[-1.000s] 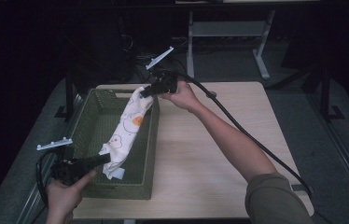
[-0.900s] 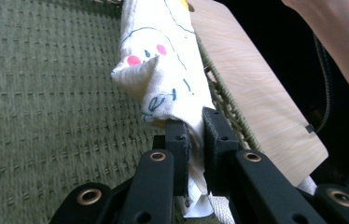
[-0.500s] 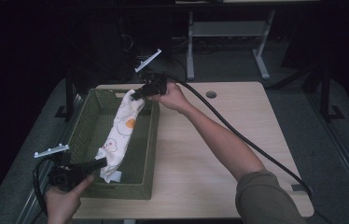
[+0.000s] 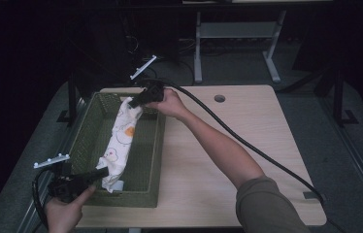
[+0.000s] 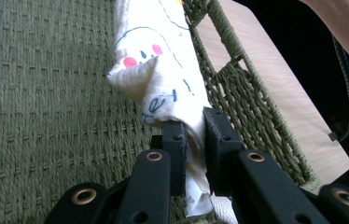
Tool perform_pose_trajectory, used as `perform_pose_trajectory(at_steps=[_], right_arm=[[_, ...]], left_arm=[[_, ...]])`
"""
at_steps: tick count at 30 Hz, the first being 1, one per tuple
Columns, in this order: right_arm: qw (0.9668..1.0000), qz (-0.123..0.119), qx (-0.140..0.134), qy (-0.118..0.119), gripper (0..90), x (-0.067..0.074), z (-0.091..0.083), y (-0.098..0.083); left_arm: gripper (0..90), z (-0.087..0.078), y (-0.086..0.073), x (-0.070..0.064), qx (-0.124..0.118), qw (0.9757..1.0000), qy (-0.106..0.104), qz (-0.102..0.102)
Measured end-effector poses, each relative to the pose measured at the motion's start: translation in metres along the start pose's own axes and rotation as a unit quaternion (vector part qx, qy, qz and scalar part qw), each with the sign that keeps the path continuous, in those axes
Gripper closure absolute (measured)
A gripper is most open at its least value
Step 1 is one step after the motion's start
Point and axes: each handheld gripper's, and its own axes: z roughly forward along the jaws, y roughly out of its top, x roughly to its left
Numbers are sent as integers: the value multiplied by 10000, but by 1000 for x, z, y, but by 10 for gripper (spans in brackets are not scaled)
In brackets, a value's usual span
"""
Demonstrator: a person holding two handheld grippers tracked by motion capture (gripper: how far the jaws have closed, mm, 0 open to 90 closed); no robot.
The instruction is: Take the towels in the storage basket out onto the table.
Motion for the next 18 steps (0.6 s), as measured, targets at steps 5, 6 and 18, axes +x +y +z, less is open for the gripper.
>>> perform_pose_trajectory(at_steps=[5, 6, 18], right_arm=[[10000, 5, 69, -1, 825, 0, 10, -2], [10000, 18, 79, 9, 825, 0, 11, -2], [9999, -60, 140, -53, 596, 5, 22, 2]], left_arm=[[794, 4, -3, 4, 66, 9999, -36, -69], [790, 5, -3, 4, 103, 9999, -43, -44], [646, -3, 2, -1, -25, 10000, 2, 19]])
